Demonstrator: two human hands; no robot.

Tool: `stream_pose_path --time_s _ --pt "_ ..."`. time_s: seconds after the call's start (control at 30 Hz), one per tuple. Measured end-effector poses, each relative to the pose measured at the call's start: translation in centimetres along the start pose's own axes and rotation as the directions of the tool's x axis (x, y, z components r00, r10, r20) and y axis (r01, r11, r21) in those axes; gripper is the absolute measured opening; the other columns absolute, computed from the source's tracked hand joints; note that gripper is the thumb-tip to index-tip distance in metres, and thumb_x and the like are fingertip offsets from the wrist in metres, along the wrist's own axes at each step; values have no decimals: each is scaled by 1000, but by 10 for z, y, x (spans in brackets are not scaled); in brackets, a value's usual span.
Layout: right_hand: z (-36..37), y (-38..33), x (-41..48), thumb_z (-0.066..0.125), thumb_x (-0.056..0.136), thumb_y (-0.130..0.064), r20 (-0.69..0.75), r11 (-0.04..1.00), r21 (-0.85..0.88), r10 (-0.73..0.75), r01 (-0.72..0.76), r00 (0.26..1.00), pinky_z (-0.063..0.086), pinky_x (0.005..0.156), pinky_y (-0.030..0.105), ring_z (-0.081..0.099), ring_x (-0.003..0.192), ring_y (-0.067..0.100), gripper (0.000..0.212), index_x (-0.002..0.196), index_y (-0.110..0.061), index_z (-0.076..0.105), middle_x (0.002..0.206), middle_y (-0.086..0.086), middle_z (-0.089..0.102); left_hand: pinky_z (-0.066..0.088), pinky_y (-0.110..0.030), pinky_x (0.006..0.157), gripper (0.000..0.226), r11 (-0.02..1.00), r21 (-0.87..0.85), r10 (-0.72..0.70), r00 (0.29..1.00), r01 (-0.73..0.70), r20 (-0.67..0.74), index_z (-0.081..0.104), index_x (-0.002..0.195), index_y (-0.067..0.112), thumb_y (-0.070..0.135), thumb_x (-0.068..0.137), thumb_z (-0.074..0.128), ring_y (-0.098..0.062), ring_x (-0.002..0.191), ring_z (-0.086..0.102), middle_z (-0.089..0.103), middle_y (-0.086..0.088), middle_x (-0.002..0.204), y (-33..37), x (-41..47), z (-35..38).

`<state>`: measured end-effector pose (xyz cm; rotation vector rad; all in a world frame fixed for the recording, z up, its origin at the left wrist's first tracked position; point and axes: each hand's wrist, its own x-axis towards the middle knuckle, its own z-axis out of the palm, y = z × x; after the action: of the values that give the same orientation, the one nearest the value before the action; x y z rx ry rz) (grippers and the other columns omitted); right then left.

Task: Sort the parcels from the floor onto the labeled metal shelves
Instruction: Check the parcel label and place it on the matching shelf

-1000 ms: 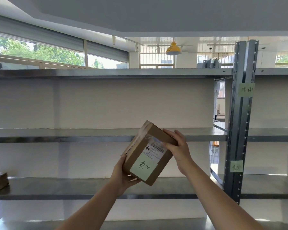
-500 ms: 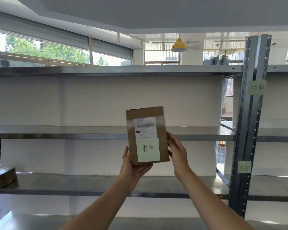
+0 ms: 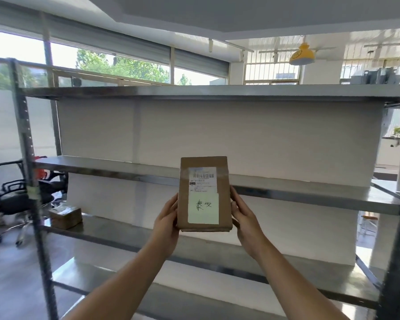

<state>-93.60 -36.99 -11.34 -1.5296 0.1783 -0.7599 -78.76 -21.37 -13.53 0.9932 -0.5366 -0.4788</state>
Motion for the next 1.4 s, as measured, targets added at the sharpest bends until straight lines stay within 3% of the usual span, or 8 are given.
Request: stream_pose_path --time_s 0.27,0.37,0.47,0.67,0.87,1.0,1.13,1.4 --pt "80 19 38 35 108 -27 195 999 25 21 -27 981 49 93 31 54 131 15 44 150 -41 37 141 -11 59 46 -56 108 38 998 -36 39 989 -45 -141 59 140 17 28 106 44 -34 121 66 68 -13 131 25 6 -76" --pt "115 26 51 36 108 -26 248 999 31 15 -23 969 42 111 42 52 134 10 45 150 -40 37 143 -15 57 42 -56 111 39 998 -14 65 979 -68 -192 58 141 19 31 105 46 -34 124 63 67 -13 134 43 8 -110" --pt "153 35 63 37 107 -32 272 997 53 32 -48 962 37 116 44 51 134 8 44 149 -44 36 143 -17 55 41 -57 112 45 995 13 97 974 -96 -205 57 142 20 33 100 52 -34 126 62 65 -13 137 65 6 -141" --pt "240 48 69 38 97 -52 365 992 98 41 -82 930 41 113 39 53 132 6 56 152 -42 32 146 -16 52 54 -42 96 40 989 48 145 961 -138 -236 56 142 21 28 105 47 -30 124 64 66 -11 136 101 -6 -207" --pt "317 55 70 27 106 -46 407 984 138 49 -114 912 49 103 32 60 124 6 43 145 -44 43 135 -17 62 56 -39 93 34 985 74 174 924 -159 -340 65 132 21 28 105 46 -26 118 66 67 -12 135 135 -19 -269" --pt "362 64 71 33 104 -52 445 985 128 50 -118 894 44 109 45 57 129 12 45 146 -42 44 140 -12 60 60 -33 80 36 983 93 182 910 -158 -373 63 135 18 29 106 45 -28 116 65 67 -13 134 154 -31 -308" --pt "402 81 70 41 97 -60 499 978 126 82 -165 863 42 110 52 56 131 17 51 145 -44 43 141 -10 59 57 -41 94 43 980 124 193 898 -156 -396 57 142 16 32 102 48 -33 128 60 62 -15 140 166 -44 -345" --pt "470 108 72 44 103 -41 521 950 181 128 -255 844 44 109 43 58 127 15 40 143 -39 49 136 -9 63 38 -54 113 39 970 189 225 868 -155 -442 59 141 25 30 105 44 -31 131 58 64 -8 140 180 -61 -414"
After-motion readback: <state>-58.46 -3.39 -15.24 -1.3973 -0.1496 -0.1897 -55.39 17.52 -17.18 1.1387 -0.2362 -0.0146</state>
